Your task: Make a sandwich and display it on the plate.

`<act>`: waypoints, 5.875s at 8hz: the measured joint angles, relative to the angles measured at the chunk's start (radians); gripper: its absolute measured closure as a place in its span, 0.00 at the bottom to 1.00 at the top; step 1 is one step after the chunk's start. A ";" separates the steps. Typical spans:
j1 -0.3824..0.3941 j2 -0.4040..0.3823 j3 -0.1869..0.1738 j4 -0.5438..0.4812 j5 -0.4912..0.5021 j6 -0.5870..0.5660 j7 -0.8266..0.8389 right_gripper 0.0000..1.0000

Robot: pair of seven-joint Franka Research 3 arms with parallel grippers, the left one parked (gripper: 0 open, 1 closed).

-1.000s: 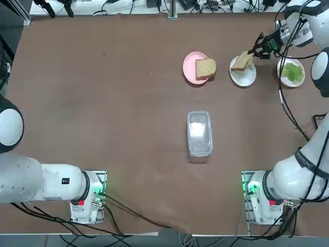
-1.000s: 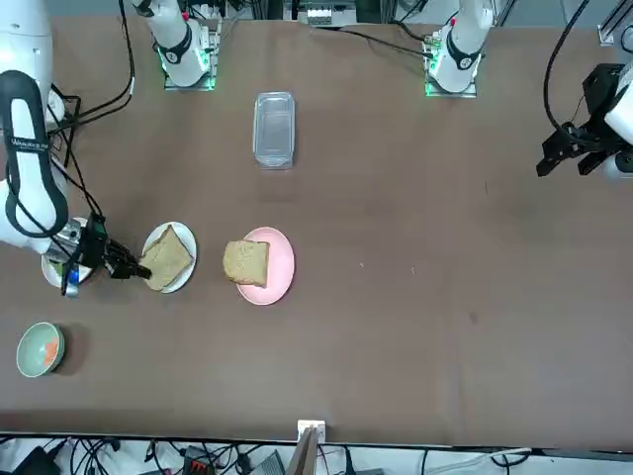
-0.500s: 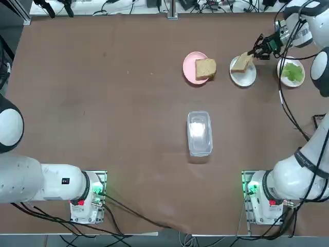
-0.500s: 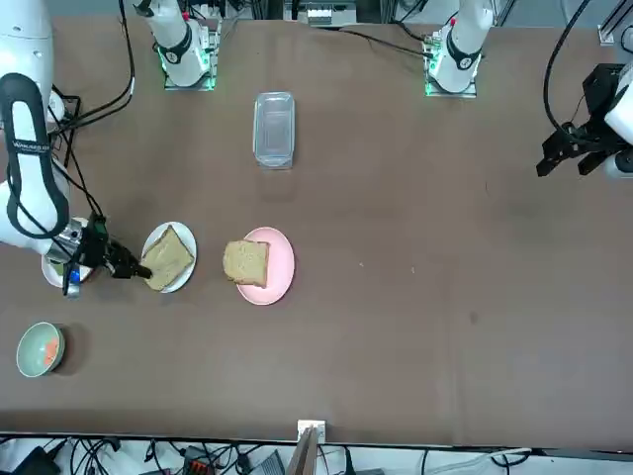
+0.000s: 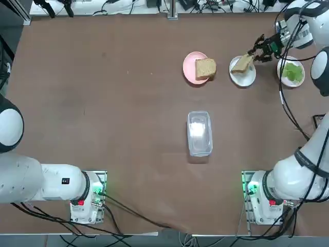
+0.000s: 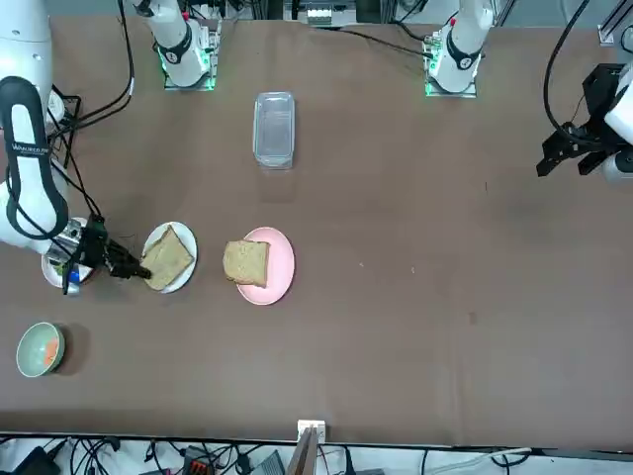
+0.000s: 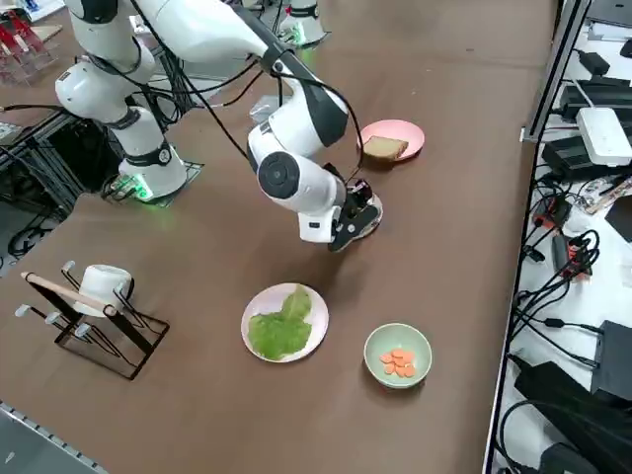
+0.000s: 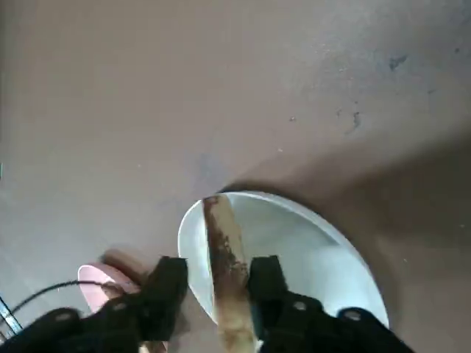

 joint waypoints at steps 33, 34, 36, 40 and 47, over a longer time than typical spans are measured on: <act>-0.094 0.383 0.013 0.736 -0.760 0.097 -0.734 0.95; -0.082 0.345 0.031 0.739 -0.743 0.013 -0.693 0.95; -0.062 0.254 0.088 0.688 -0.675 -0.127 -0.569 0.95; -0.029 0.072 0.115 0.354 -0.432 -0.147 -0.467 0.95; -0.028 -0.005 0.134 0.138 -0.179 -0.250 -0.467 0.95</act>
